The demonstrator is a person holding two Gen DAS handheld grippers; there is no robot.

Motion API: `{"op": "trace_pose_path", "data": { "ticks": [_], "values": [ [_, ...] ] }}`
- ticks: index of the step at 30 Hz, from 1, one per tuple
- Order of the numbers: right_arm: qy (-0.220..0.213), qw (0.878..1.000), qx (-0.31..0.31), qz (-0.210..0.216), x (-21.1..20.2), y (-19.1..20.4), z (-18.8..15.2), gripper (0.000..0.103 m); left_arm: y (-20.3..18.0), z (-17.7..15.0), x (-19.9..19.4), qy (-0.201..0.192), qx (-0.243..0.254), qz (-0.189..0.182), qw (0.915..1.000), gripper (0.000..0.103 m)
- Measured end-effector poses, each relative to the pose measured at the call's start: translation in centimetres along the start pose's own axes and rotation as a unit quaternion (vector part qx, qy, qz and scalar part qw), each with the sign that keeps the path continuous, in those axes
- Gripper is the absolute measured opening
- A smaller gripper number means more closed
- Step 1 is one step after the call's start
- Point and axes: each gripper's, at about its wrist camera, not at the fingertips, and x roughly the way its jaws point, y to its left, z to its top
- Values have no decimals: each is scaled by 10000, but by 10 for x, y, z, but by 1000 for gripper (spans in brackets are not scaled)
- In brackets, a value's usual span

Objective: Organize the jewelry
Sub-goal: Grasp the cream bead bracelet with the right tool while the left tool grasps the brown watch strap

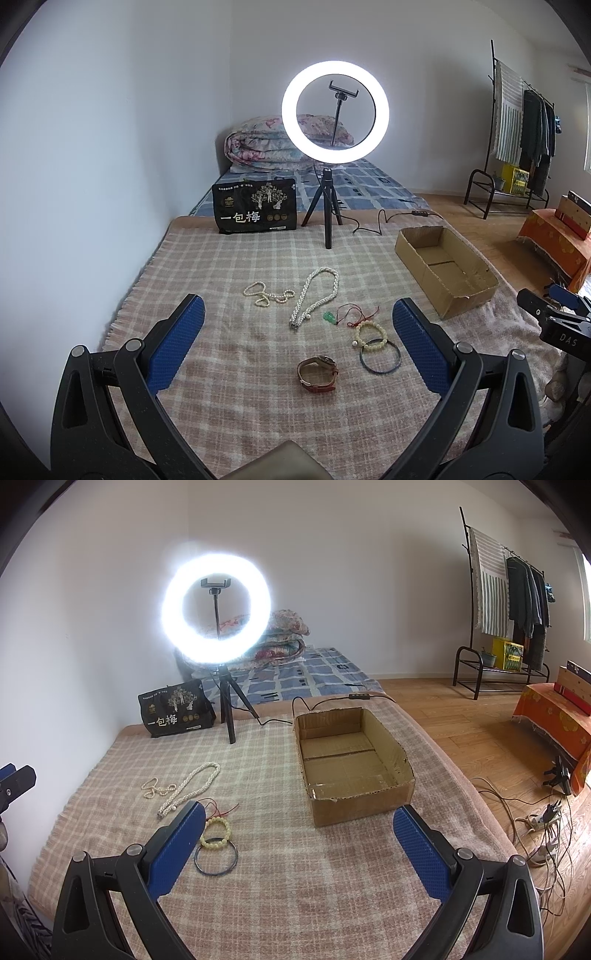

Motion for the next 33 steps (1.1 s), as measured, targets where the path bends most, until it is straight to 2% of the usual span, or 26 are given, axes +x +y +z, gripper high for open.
{"op": "trace_pose_path", "data": {
  "ticks": [10,16,20,25,27,29,31,33],
  "values": [
    [-104,9998,-190,-16,8,5,2,103,42,6,14,25,-119,417,9991,103],
    [-277,9970,-726,51,24,17,13,103,59,14,27,-52,56,649,9979,103],
    [-177,9923,-1206,220,45,33,22,103,69,17,47,226,-62,491,9985,103],
    [29,9893,-1413,358,76,48,26,103,68,14,66,399,64,407,9984,103],
    [115,9889,-1434,376,88,52,26,103,67,11,76,512,71,338,9981,103],
    [223,9895,-1353,463,98,53,27,103,66,6,87,634,46,117,9979,103],
    [333,9905,-1205,567,109,52,27,103,66,-3,101,849,-79,-137,9963,103],
    [422,9907,-1137,620,119,51,25,103,63,-11,112,1039,-205,-212,9942,103]
  ]
}}
